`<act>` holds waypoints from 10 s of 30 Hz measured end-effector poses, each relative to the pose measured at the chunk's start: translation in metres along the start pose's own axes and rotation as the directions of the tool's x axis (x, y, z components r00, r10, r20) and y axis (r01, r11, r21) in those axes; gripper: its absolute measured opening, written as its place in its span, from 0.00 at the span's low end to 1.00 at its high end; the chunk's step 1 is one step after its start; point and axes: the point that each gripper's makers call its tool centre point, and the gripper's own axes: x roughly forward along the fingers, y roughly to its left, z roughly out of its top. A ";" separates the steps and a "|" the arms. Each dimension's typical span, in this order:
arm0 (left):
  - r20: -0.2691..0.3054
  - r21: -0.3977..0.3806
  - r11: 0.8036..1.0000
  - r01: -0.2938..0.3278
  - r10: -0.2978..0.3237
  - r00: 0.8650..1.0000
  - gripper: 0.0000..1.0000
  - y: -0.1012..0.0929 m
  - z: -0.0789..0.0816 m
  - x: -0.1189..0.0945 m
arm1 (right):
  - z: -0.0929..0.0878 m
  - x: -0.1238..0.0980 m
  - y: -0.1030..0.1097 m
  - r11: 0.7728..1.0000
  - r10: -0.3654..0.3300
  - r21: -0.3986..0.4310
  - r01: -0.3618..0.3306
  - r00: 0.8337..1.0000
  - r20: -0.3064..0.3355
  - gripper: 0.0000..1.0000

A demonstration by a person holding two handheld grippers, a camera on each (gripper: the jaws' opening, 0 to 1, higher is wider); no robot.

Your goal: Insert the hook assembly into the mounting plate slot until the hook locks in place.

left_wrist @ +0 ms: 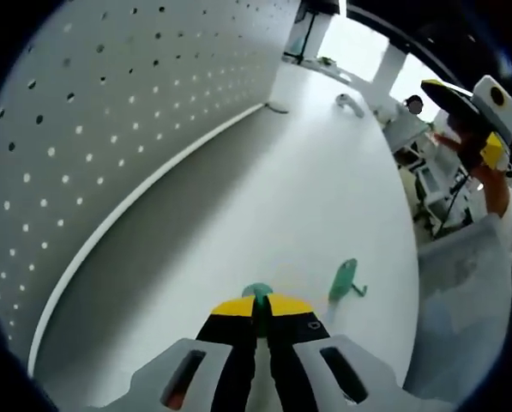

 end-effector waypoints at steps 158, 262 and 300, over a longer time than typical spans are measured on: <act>0.417 0.315 0.938 -0.146 0.001 0.909 0.03 -0.088 -0.003 -0.157 | -0.014 0.055 0.157 0.744 0.519 -0.268 -0.613 0.781 -0.346 0.43; 0.650 -0.595 0.494 -0.634 0.760 -0.018 0.03 0.142 0.108 -0.371 | 0.025 0.049 0.069 0.938 0.302 -0.148 -0.314 0.948 -0.096 0.63; 0.621 -0.605 0.434 -0.667 0.782 -0.055 0.03 0.162 0.109 -0.362 | 0.028 0.048 0.064 0.936 0.301 -0.157 -0.315 0.947 -0.110 0.62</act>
